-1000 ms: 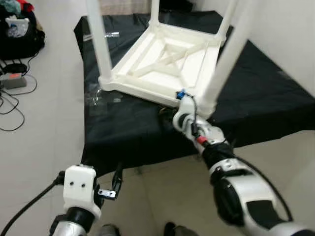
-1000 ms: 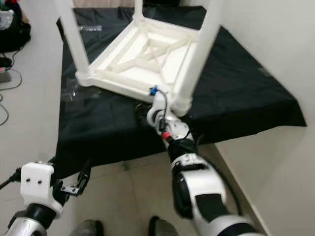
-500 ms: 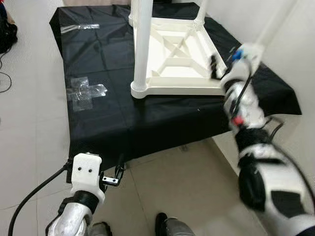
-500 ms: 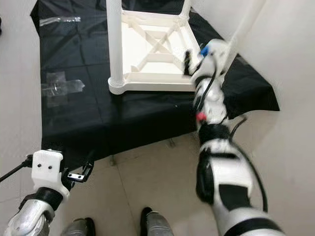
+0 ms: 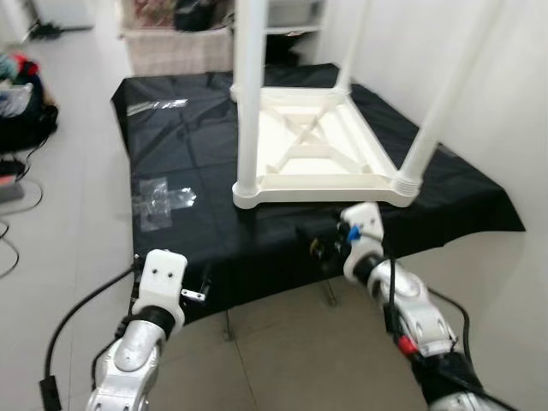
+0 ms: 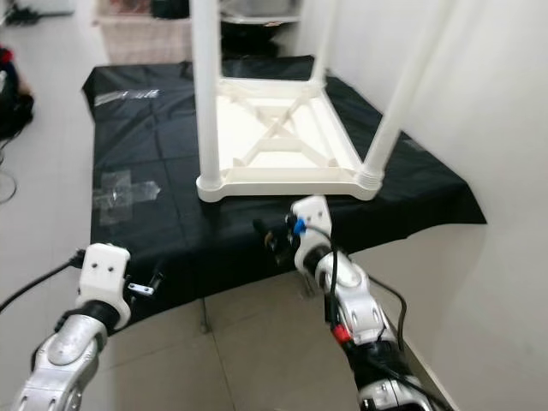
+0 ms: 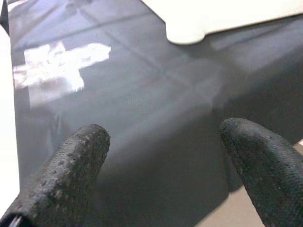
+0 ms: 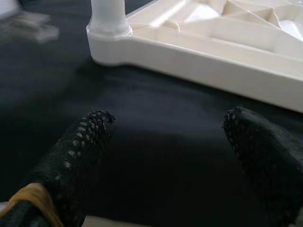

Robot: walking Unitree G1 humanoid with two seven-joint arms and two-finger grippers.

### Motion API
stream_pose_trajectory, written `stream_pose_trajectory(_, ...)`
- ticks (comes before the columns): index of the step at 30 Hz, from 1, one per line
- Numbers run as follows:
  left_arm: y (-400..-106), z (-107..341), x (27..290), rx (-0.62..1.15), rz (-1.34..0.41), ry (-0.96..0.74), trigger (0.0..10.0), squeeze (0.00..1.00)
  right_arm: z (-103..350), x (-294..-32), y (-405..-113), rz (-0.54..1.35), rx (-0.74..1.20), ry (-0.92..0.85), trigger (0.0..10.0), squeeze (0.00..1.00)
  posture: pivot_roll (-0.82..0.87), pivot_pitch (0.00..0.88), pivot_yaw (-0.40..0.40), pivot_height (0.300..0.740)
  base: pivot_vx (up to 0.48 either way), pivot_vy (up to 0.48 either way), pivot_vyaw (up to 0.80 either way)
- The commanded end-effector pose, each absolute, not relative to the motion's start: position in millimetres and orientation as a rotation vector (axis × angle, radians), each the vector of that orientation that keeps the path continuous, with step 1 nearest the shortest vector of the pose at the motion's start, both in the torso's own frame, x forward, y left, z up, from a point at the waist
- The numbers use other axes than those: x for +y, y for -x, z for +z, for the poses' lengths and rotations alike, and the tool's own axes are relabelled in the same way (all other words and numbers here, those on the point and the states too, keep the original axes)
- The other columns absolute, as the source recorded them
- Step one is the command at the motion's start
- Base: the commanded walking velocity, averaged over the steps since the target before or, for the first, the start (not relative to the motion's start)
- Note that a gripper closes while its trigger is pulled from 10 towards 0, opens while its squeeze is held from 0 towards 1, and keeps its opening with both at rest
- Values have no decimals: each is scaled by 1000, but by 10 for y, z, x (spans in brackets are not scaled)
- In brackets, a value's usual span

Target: Building children table

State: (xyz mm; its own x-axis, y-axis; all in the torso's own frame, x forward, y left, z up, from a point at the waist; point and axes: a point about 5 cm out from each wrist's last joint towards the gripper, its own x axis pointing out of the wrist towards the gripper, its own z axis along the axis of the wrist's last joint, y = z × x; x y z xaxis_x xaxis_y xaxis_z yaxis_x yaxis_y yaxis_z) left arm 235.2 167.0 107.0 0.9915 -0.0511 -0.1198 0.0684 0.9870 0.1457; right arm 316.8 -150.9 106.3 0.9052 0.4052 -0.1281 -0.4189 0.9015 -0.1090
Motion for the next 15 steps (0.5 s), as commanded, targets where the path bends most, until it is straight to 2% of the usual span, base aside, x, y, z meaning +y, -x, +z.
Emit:
stream_pose_trajectory(1,-2283,967,1733,153,-37,-120,10000,0,1043,-1483,-3143,428,114,160,10000,0,-47,0,-91,740,0,480,0)
stream_pose_trajectory(9,-2352,1007,1735,122,-18,-106,10000,0,1116,-1442,-3153,430,106,161,10000,0,-40,0,-83,740,0,480,0)
stream_pose_trajectory(11,-2395,1041,1683,101,-42,-123,10000,0,1114,-1436,-3148,432,103,163,10000,0,-45,0,-75,740,0,0,0)
stream_pose_trajectory(13,-2462,1082,1518,72,-124,-181,10000,0,1068,-1422,-3104,432,102,149,10000,0,-49,0,-67,740,0,0,0)
stream_pose_trajectory(15,-2463,1076,1494,74,-137,-184,10000,0,1060,-1416,-3091,431,104,150,10000,0,-50,0,-63,740,0,0,0)
